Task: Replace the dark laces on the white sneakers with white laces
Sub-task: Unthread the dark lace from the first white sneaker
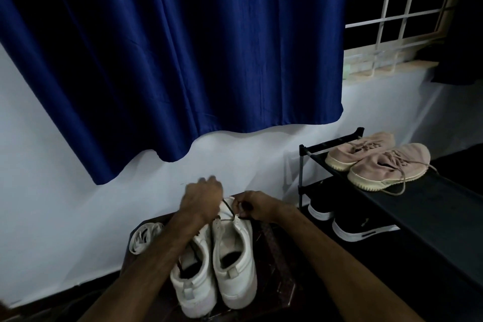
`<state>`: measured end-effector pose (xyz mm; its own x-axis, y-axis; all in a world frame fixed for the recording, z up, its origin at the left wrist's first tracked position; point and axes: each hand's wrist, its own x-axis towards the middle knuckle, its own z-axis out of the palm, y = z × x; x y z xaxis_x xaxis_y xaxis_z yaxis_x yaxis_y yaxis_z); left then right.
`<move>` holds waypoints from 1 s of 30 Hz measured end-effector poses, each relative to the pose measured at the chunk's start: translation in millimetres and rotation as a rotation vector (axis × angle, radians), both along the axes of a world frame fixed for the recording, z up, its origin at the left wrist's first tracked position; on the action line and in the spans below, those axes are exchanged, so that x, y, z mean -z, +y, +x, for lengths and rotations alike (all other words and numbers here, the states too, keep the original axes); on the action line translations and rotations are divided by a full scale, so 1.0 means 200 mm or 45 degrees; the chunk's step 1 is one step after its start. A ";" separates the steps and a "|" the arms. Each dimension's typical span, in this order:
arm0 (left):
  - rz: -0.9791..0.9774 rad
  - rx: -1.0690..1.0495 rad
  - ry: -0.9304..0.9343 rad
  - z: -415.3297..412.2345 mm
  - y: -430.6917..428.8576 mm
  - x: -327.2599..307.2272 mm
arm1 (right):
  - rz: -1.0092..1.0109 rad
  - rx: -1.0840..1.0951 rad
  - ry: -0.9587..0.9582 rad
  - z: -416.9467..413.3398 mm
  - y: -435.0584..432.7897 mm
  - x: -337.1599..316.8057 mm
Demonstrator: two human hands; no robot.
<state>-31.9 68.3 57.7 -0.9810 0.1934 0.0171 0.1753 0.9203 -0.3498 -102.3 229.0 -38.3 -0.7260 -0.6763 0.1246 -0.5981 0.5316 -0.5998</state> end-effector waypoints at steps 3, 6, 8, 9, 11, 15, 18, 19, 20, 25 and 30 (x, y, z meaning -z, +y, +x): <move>0.141 -0.358 0.257 -0.02 -0.24 -0.10 | -0.049 -0.011 -0.021 -0.01 0.00 0.00; 0.220 -0.631 0.113 0.00 -0.47 -0.10 | -0.051 -0.012 -0.042 -0.01 0.00 0.02; 0.268 -0.579 0.025 0.02 -0.46 -0.06 | -0.054 -0.021 -0.058 -0.02 0.00 0.02; 0.356 -0.491 0.057 0.03 -0.43 -0.04 | -0.056 -0.021 -0.065 -0.02 0.00 0.02; 0.589 -0.274 0.121 0.02 -0.30 -0.01 | -0.067 -0.025 -0.066 -0.02 0.00 0.02; 0.545 -0.047 -0.211 0.02 0.00 0.08 | -0.088 -0.022 -0.031 -0.01 0.00 0.04; 0.431 -0.052 -0.181 0.00 0.06 0.13 | -0.125 -0.004 -0.036 -0.01 0.01 0.06; 0.411 -0.069 -0.151 -0.01 0.06 0.13 | -0.146 -0.006 -0.050 -0.02 0.01 0.06; 0.383 -0.086 -0.132 -0.02 0.06 0.13 | -0.169 -0.013 -0.069 -0.02 0.01 0.06; 0.222 -0.094 -0.147 -0.02 0.04 0.17 | -0.415 0.068 -0.159 0.03 0.04 0.13; 0.111 -0.193 0.199 -0.03 -0.08 0.11 | -0.560 0.109 -0.227 0.05 0.07 0.20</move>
